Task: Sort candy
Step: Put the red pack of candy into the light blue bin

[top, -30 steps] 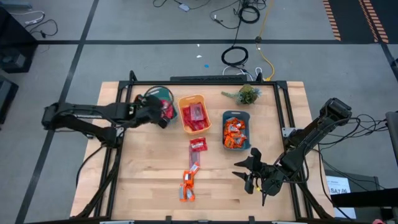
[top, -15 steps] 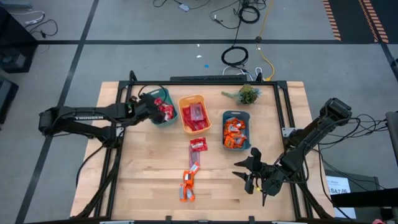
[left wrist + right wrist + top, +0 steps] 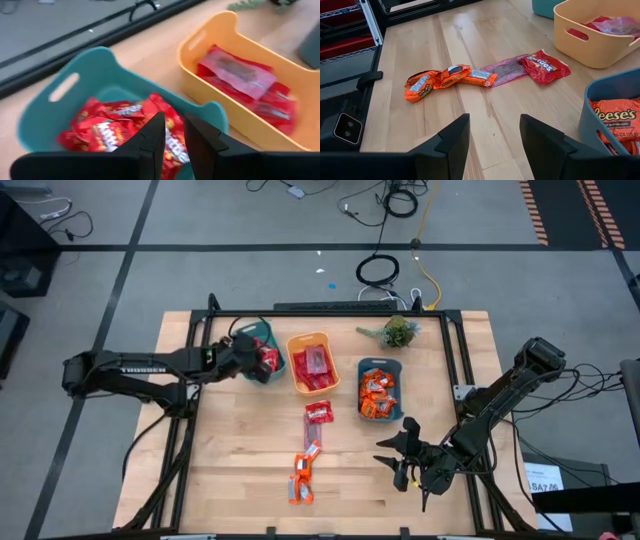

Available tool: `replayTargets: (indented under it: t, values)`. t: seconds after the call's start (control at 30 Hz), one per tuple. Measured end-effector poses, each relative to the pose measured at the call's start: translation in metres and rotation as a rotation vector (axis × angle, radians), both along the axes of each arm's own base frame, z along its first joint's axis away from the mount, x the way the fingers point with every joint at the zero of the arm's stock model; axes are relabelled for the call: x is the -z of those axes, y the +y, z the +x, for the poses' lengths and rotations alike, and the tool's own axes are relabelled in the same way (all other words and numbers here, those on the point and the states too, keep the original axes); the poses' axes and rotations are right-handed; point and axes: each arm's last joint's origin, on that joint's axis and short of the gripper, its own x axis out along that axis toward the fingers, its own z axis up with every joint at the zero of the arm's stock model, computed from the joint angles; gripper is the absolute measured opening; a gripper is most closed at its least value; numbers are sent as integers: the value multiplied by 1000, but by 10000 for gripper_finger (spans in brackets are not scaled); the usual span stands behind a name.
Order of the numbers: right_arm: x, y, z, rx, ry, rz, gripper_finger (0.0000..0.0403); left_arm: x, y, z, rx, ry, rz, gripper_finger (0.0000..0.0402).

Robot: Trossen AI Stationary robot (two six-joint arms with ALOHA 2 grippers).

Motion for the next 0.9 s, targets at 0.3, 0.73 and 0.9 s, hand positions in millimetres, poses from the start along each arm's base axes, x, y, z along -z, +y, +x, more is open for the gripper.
replayTargets:
  t: [0.3,0.73,0.9]
  values:
    - [0,0,0,0,0,0,165,-13,-22,19,262,-216,-98,79]
    - [0,0,0,0,1,-1,165,-11,-77,37,454,-273,-33,79]
    - [0,-1,1,5,1,-2,165,6,-101,58,532,-291,-35,79]
